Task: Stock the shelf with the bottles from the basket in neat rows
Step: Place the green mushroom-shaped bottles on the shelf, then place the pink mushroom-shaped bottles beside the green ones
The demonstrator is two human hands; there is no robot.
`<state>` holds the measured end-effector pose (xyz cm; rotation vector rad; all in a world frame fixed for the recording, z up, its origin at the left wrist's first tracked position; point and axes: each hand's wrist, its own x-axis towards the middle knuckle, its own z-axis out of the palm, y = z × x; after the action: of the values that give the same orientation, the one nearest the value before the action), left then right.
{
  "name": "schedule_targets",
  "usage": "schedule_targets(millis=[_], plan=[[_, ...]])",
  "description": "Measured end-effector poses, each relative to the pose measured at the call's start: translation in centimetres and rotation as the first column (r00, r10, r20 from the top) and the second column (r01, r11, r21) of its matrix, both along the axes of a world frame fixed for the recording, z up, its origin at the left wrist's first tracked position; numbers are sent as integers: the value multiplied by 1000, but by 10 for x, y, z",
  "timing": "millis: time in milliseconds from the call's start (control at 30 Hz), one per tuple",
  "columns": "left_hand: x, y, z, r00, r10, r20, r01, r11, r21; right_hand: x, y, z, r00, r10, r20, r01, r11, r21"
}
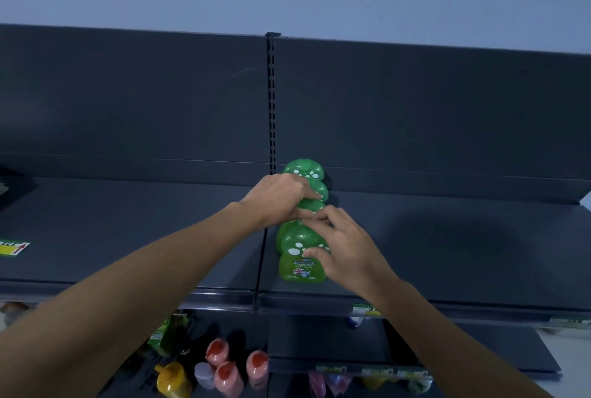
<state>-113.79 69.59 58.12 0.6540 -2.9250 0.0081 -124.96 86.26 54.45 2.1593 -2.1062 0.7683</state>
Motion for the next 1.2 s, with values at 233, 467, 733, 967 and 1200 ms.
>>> schedule_targets(millis=[233,467,733,967,1200], plan=[[2,6,4,1000,13,-25,-13,1000,13,0,0,-2,1000,-1,-4,1,1000,0],[2,19,17,985,117,-126,-102,988,117,-6,10,7,1000,-19,-22,19,1000,-15],[12,63,33,952,120,-281,-62,976,206,-23,46,28,989,-128,-77,131,991,37],[25,136,17,951,98,-295,-37,978,205,-37,106,24,976,-205,-77,214,968,128],[48,197,-49,979,149,-136,-107,955,276,-37,159,-26,976,-211,-47,216,934,285]])
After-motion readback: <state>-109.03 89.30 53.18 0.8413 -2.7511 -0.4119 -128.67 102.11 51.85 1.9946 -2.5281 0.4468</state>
